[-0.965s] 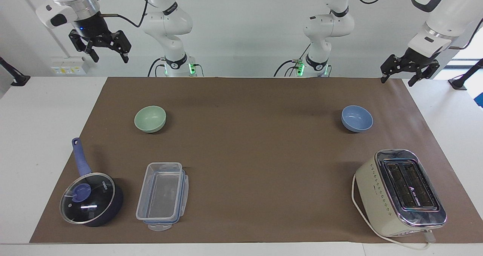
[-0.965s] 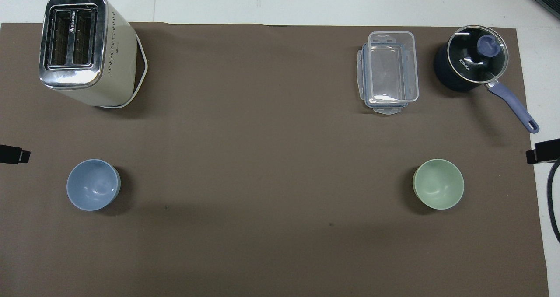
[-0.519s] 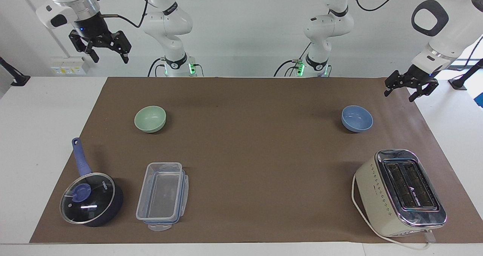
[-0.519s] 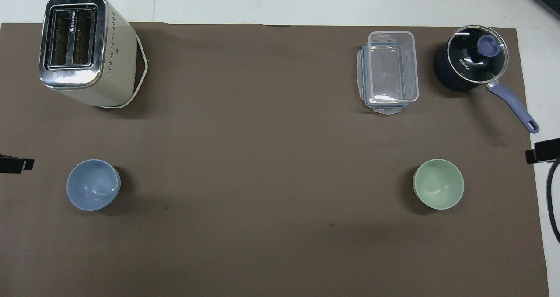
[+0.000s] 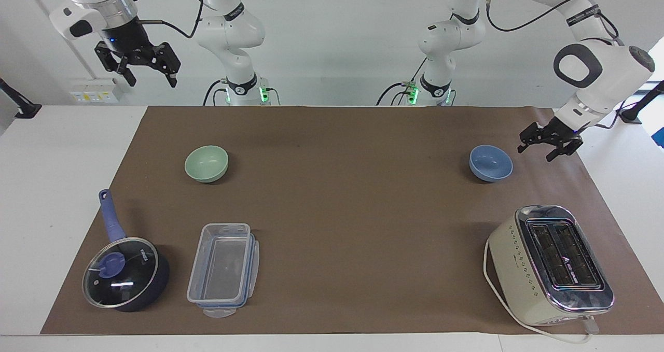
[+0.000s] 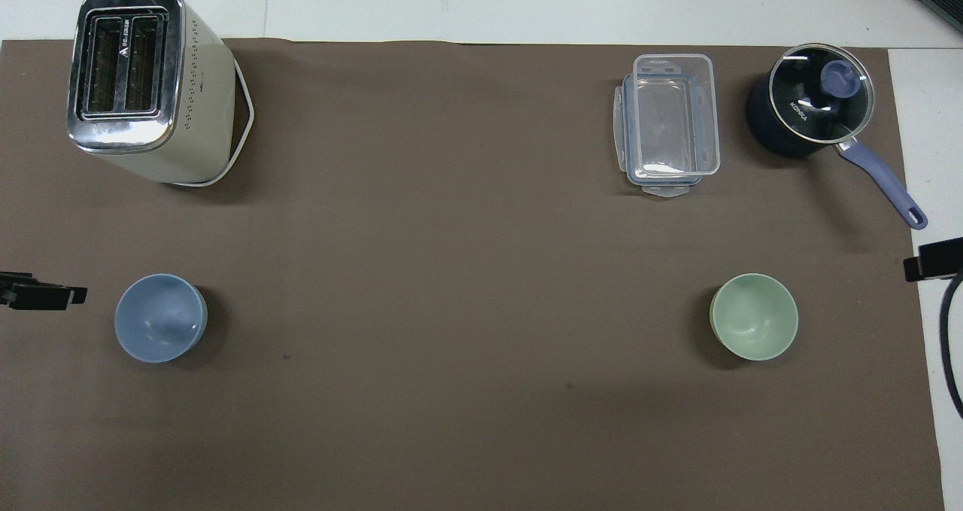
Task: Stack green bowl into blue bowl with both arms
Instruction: 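Reach the left gripper to the blue bowl rim and grasp it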
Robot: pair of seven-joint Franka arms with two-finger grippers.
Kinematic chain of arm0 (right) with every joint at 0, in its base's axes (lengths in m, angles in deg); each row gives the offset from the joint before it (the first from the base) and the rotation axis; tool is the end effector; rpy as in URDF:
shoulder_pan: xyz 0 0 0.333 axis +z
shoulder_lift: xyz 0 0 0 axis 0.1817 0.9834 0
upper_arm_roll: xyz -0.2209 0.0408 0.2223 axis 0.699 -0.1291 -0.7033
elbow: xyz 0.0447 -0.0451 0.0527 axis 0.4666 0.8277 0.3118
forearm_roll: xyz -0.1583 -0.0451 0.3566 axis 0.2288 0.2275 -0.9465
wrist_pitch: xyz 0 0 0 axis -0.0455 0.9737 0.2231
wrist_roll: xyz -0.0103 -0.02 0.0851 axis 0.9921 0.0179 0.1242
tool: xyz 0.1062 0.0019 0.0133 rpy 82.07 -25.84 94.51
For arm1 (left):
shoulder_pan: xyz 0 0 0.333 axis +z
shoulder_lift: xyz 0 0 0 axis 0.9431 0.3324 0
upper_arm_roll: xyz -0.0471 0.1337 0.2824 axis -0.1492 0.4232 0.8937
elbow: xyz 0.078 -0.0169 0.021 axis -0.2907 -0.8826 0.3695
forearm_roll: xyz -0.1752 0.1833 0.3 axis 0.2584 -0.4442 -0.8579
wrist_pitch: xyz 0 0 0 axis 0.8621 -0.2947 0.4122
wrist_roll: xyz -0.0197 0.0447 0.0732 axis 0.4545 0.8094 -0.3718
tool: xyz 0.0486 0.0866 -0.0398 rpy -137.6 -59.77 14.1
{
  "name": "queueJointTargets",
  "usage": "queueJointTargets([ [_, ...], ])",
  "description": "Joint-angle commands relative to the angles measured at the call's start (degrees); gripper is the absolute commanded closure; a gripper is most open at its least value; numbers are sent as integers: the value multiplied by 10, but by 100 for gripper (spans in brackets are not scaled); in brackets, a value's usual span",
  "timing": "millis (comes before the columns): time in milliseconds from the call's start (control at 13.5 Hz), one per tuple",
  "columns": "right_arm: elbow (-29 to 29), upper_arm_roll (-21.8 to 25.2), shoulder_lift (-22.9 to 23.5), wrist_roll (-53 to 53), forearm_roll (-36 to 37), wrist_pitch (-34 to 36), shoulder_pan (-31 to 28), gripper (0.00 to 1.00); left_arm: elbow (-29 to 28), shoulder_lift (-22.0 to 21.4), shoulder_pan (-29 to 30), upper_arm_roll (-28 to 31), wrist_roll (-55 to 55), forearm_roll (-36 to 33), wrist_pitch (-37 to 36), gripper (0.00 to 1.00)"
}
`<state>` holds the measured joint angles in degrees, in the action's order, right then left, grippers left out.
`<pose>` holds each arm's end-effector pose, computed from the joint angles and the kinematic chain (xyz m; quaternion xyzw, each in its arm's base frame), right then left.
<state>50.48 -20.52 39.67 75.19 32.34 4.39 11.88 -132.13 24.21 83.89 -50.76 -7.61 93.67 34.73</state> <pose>0.5009 -0.0410 0.6785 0.9994 -0.0215 -0.0264 0.0027 0.4975 0.1502 0.4023 0.9859 -0.1334 0.0273 0.0970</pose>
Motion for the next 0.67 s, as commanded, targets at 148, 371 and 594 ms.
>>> queueJointTargets([
  [148,11,-2,-7,2,4,-6,-3,0,-38,25,3,-5,14,44,58,6],
  [371,11,-2,-7,2,3,-6,-4,0,-54,39,1,-5,12,46,79,14],
  [594,11,-2,-8,2,2,-6,-4,0,-67,41,-2,-5,12,46,83,23],
])
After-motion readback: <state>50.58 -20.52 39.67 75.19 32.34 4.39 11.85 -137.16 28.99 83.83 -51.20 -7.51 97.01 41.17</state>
